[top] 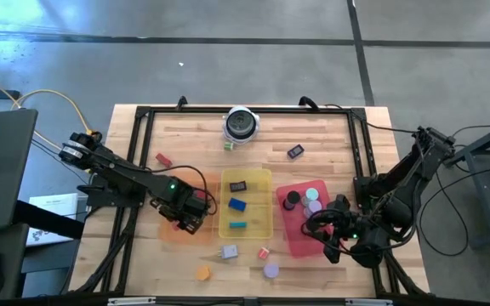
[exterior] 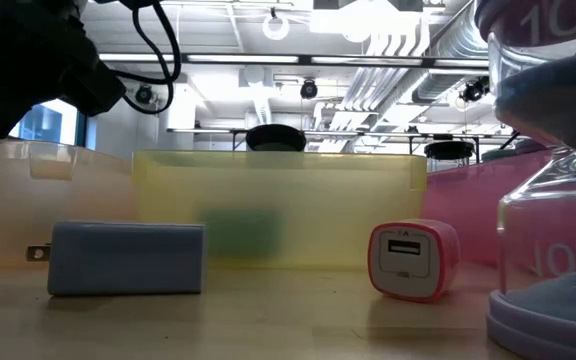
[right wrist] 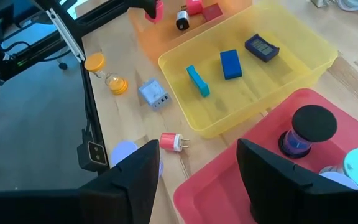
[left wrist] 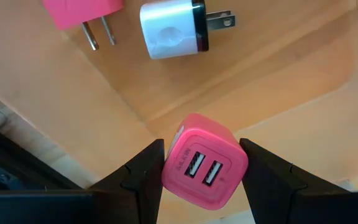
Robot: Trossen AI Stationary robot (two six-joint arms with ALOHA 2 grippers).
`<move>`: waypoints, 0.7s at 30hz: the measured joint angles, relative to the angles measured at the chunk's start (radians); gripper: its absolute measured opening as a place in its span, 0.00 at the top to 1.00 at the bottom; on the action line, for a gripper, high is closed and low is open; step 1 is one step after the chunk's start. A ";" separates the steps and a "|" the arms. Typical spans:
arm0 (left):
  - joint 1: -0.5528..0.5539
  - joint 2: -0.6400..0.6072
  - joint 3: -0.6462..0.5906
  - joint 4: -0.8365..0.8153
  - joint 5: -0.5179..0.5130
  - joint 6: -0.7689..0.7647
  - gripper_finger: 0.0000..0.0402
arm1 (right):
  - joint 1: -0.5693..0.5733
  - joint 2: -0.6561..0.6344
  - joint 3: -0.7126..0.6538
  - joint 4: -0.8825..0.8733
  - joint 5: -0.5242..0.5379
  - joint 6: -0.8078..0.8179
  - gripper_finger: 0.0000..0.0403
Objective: Pick & Place Office items
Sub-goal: Put the pink charger adaptor into the orange bin
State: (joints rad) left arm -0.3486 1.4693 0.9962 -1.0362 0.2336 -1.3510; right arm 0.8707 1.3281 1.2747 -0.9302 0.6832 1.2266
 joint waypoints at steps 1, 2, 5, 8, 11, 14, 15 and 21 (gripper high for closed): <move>0.000 0.000 0.000 0.000 0.000 0.010 0.57 | 0.000 0.000 0.000 0.000 0.005 0.000 0.49; 0.000 0.000 0.000 0.000 -0.001 0.022 0.57 | 0.000 0.000 0.000 0.000 0.012 0.000 0.49; 0.000 0.000 0.000 0.000 0.000 0.036 0.57 | 0.000 0.000 0.000 0.000 0.038 0.001 0.49; 0.000 0.000 0.000 0.002 0.001 0.038 0.57 | 0.000 0.000 0.000 0.000 0.046 0.002 0.49; 0.002 0.012 -0.004 0.002 0.015 0.059 0.57 | 0.000 0.000 0.000 0.000 0.047 0.001 0.49; 0.011 0.035 -0.010 0.002 0.022 0.072 0.57 | 0.000 0.000 0.000 0.000 0.047 0.000 0.49; 0.016 0.046 -0.011 0.003 0.024 0.073 0.57 | 0.000 0.000 0.000 0.000 0.047 0.000 0.49; 0.042 0.099 -0.012 0.025 0.032 0.129 0.57 | 0.000 0.000 0.000 -0.002 0.047 -0.001 0.49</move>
State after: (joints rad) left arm -0.3068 1.5682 0.9844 -1.0115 0.2657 -1.2224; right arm 0.8707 1.3281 1.2751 -0.9320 0.7303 1.2259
